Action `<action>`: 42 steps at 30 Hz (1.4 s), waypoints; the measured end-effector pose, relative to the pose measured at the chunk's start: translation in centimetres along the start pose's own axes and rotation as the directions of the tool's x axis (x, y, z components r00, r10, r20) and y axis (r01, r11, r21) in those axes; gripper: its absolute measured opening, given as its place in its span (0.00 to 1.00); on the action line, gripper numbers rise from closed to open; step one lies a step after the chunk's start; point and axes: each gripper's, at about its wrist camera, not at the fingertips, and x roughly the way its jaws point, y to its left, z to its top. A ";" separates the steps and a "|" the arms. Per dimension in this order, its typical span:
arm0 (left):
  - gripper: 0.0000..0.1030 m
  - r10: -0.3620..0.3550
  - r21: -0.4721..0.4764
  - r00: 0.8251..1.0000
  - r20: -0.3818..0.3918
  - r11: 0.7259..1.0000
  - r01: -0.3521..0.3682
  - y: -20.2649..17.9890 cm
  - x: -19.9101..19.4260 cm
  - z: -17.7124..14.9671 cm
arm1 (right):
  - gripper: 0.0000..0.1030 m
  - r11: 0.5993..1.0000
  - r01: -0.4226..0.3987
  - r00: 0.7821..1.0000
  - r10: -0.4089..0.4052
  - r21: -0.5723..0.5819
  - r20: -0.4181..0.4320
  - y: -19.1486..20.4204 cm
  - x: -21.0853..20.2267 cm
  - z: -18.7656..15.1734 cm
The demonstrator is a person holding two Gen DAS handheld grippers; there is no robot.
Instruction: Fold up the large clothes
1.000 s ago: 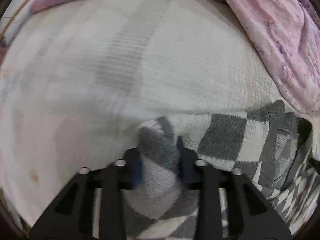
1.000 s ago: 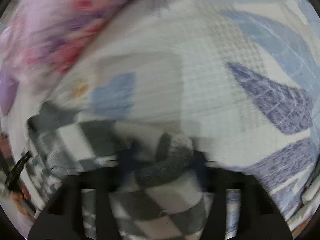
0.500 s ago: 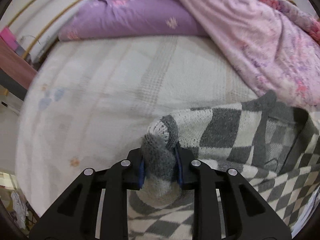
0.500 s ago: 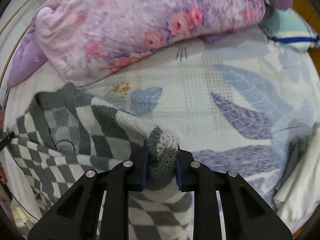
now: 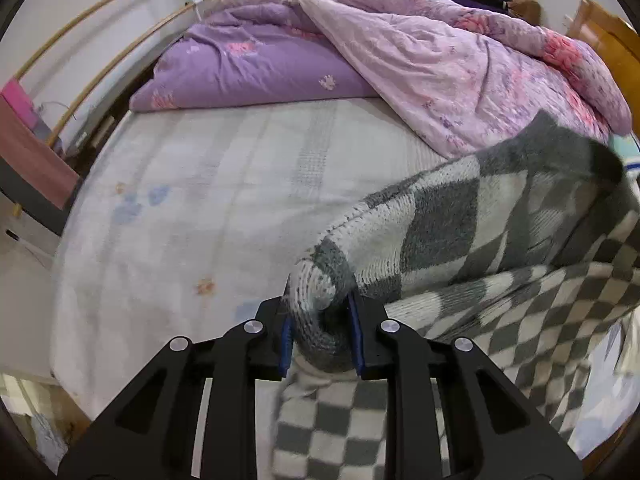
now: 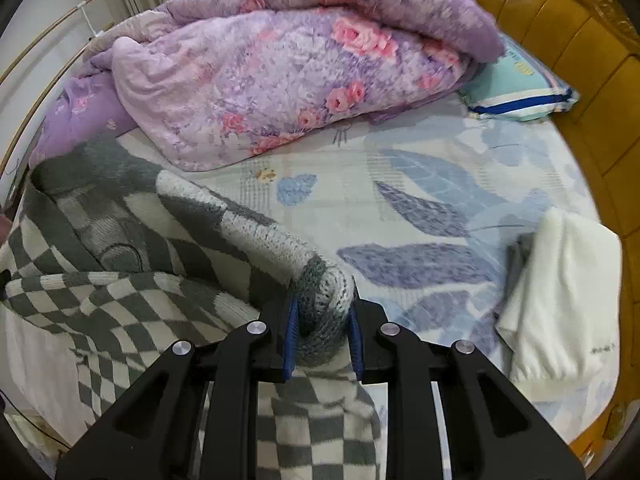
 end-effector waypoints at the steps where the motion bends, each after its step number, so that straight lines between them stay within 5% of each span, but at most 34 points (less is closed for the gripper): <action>1: 0.22 -0.003 0.012 1.000 0.008 1.000 0.002 0.3 -0.9 -0.9 | 0.19 1.000 0.001 1.000 -0.001 0.001 0.005 0.0 -0.8 -0.8; 11: 0.22 0.031 -0.044 0.998 0.060 0.999 -0.028 2.3 -7.1 -10.3 | 0.19 0.999 -0.012 0.999 0.014 -0.037 0.038 -0.5 -6.6 -9.9; 19: 0.22 0.072 -0.088 0.996 0.060 0.994 -0.067 3.1 -8.1 -21.1 | 0.19 0.998 -0.035 0.998 0.038 -0.054 0.049 -1.9 -7.4 -20.9; 24: 0.23 0.069 -0.110 0.995 -0.078 0.991 -0.077 3.5 -4.2 -28.7 | 0.21 0.997 -0.021 0.991 0.012 -0.069 -0.135 -2.4 -2.2 -28.9; 29: 0.27 0.058 -0.142 0.970 -0.238 0.985 -0.094 4.3 -1.8 -34.3 | 0.30 0.999 -0.009 0.939 -0.008 -0.048 -0.344 -2.0 0.8 -34.4; 33: 0.39 0.018 -0.211 0.969 -0.247 0.975 -0.072 5.6 -3.6 -35.5 | 0.71 0.997 -0.037 0.941 0.056 0.064 -0.335 -2.4 -1.2 -34.7; 35: 0.56 -0.030 -0.278 0.970 -0.239 0.960 -0.039 6.5 -4.5 -35.3 | 0.71 0.989 -0.077 0.936 0.116 0.129 -0.331 -2.8 -1.9 -34.2; 38: 0.60 -0.088 -0.343 0.968 -0.237 0.939 0.001 7.1 -4.6 -34.4 | 0.75 0.961 -0.121 0.926 0.200 0.249 -0.321 -3.4 -1.8 -33.0; 42: 0.66 -0.173 -0.388 0.939 -0.298 0.920 0.046 6.5 -1.7 -32.9 | 0.78 0.930 -0.100 0.911 0.229 0.354 -0.343 -4.0 1.2 -32.2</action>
